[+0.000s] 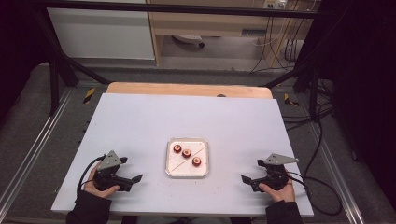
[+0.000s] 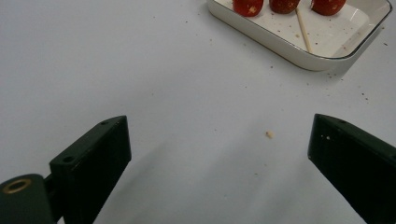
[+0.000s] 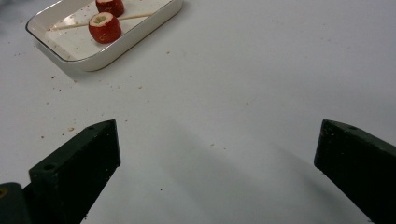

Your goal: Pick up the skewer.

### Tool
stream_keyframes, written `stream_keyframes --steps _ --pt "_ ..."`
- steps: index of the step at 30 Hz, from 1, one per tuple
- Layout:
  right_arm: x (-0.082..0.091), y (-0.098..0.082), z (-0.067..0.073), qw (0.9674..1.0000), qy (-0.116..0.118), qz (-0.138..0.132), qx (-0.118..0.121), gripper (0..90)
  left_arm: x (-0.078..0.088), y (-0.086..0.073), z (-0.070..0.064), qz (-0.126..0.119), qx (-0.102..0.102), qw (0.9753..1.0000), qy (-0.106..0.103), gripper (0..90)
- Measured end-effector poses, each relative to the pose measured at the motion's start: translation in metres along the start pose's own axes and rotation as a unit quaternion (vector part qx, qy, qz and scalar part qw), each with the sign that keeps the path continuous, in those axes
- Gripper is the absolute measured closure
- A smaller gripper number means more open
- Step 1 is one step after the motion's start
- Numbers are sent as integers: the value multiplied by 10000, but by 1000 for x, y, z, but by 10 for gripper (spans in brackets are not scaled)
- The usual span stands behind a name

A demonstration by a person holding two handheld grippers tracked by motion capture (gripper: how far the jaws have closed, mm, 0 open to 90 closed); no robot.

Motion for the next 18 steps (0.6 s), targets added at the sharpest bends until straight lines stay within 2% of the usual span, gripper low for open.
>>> stream_keyframes --steps 15,18 --pt "0 0 1 10000 35 10 -19 7 -3 7 -9 -3 3 10000 -36 52" --pt "0 0 1 10000 36 -14 4 6 -7 7 -12 70 -10 10000 -49 52"
Point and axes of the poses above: each handheld gripper's, and its own axes: x roughly backward along the jaws, y roughly out of its top, z roughly to its left, the point moved 8 cm from there along -x, roughly forward along the jaws, and after that the axes turned 11 degrees about -z, right-handed, at the moved point
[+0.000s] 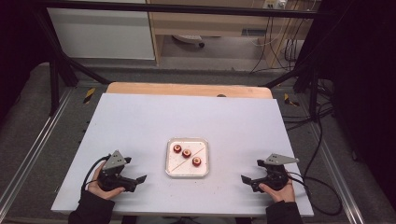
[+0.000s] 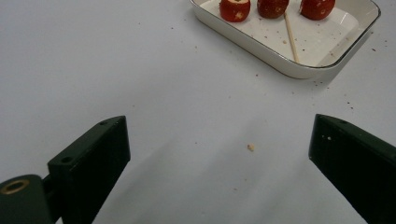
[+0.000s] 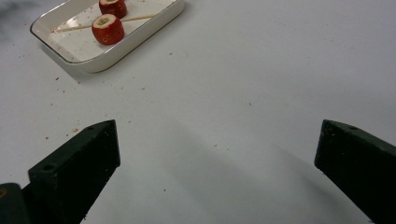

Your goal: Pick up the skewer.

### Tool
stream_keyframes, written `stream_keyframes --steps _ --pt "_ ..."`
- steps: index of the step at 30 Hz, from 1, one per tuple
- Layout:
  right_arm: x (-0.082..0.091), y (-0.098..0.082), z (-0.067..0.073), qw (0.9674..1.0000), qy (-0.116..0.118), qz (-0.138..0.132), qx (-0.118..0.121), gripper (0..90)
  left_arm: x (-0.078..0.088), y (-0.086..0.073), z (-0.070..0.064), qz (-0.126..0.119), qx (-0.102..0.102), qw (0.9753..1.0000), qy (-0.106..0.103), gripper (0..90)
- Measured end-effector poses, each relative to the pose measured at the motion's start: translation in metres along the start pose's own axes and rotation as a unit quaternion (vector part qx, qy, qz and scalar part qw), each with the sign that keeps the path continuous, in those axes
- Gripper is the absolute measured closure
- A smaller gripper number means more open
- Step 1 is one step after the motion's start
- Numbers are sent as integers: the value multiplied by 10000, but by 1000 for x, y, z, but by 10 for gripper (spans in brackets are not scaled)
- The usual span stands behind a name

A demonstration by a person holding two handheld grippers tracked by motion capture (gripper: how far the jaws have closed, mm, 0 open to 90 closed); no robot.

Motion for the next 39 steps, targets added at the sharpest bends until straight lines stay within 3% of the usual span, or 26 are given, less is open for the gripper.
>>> stream_keyframes --steps 13,21,33,39 --pt "-1 0 1 10000 11 22 -38 7 -8 9 -10 37 6 10000 -18 58" --pt "-1 -1 1 10000 8 32 -26 7 -15 24 -21 51 -93 9999 -100 59" --pt "-1 -1 1 10000 0 36 -20 8 -44 58 -47 170 -348 9990 -220 105" --pt "-2 -2 2 10000 3 77 -17 8 -63 61 -51 313 -316 9988 -194 168"
Point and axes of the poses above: each handheld gripper's, and its own axes: x roughly backward along the jaws, y roughly out of its top, z roughly to its left, the point moved 8 cm from there along -x, roughly forward along the jaws, and after that the axes turned 11 degrees about -z, right-handed, at the moved point
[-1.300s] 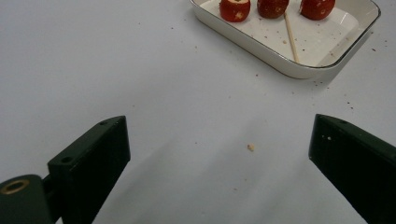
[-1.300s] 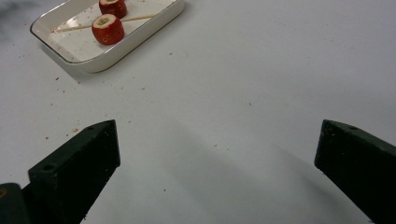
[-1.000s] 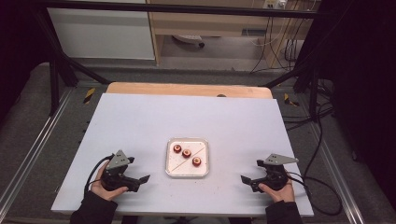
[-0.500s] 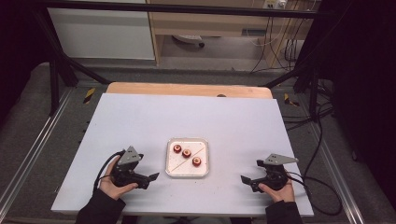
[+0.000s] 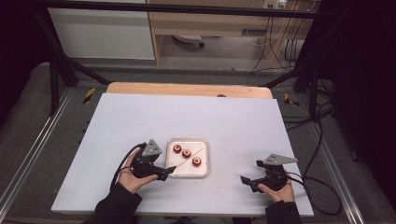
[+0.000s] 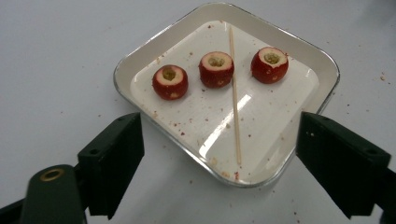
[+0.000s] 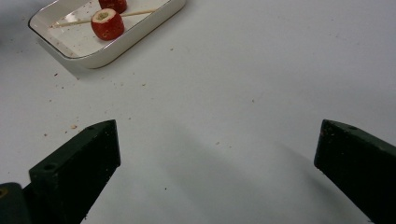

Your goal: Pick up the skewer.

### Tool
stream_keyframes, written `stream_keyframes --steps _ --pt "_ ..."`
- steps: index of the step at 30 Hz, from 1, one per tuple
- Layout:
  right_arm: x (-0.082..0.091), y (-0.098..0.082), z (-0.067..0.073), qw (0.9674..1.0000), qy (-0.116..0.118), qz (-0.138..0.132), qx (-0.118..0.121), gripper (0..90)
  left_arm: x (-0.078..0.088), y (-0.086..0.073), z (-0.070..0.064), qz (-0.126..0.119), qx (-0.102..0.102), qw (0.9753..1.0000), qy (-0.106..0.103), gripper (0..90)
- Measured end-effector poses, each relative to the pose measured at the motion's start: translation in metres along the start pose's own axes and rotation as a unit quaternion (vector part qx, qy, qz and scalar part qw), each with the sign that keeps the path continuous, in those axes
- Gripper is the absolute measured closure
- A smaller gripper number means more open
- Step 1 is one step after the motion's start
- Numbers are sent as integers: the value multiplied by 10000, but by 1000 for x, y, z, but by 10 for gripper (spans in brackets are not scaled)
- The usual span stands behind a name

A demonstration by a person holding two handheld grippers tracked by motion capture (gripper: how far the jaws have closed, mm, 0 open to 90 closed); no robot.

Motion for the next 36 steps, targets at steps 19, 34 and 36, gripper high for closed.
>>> stream_keyframes --steps 19,34,36 --pt "0 0 1 10000 29 20 -8 9 -49 -3 -14 411 -58 9991 -49 588" --pt "0 0 1 10000 44 17 4 9 -54 -8 -16 410 57 9991 -48 826" --pt "0 0 1 10000 43 19 -4 9 -55 -8 -15 382 79 9992 -34 839"
Point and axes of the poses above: each handheld gripper's, and its own axes: x roughly backward along the jaws, y roughly out of its top, z roughly to its left, the point moved 8 cm from there along -x, roughly forward along the jaws, and after that the axes turned 11 degrees about -z, right-handed, at the moved point
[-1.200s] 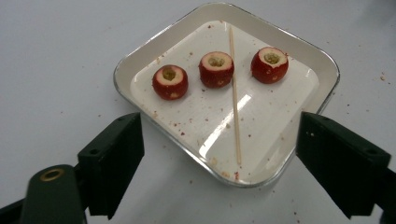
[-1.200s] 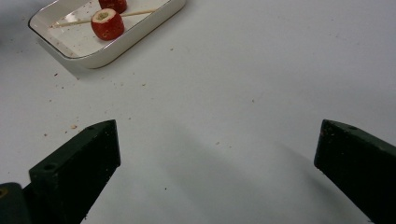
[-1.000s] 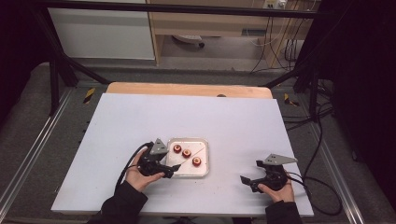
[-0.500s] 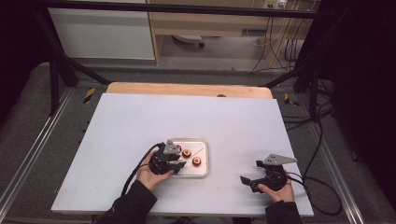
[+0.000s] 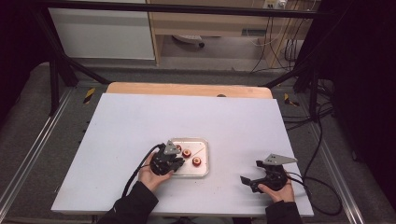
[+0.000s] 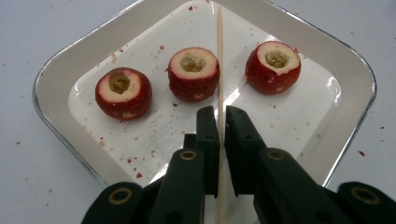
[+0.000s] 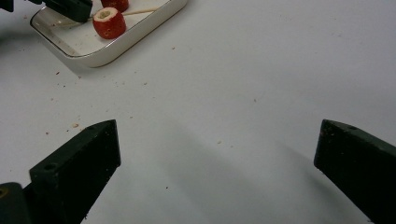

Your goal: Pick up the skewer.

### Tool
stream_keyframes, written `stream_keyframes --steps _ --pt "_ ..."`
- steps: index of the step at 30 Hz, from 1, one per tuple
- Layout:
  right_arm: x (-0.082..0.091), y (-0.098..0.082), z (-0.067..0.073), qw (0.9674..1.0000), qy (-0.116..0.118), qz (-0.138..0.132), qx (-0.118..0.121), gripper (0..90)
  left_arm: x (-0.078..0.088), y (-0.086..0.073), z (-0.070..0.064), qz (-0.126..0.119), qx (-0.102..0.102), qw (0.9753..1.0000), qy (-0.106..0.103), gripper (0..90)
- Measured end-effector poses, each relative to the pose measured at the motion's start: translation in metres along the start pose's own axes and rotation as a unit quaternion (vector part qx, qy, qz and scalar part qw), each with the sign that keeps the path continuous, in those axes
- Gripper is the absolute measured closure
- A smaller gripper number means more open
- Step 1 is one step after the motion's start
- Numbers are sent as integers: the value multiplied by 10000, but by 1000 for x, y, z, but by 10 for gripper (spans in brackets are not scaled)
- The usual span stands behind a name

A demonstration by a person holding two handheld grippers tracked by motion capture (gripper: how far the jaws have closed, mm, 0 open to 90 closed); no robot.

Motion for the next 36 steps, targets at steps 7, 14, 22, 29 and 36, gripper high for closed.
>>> stream_keyframes --steps 7,14,22,29,36 --pt "0 0 0 10000 4 8 0 9 0 -1 -1 8 -43 10000 38 861" --pt "0 0 0 10000 1 7 9 9 0 -1 -1 -6 -36 10000 40 878" --pt "0 0 0 10000 11 3 18 9 2 -2 1 -98 51 9999 -44 885" --pt "-1 -1 0 10000 12 6 31 9 8 2 -1 -251 71 9995 -151 885" --pt "0 0 1 10000 17 7 35 9 17 7 -5 -395 77 9989 -241 885"
Point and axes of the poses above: each handheld gripper's, and its own axes: x roughly backward along the jaws, y roughly out of its top, z roughly to its left, the point moved 8 cm from there along -x, roughly forward along the jaws, and after that the axes turned 11 degrees about -z, right-handed, at the moved point
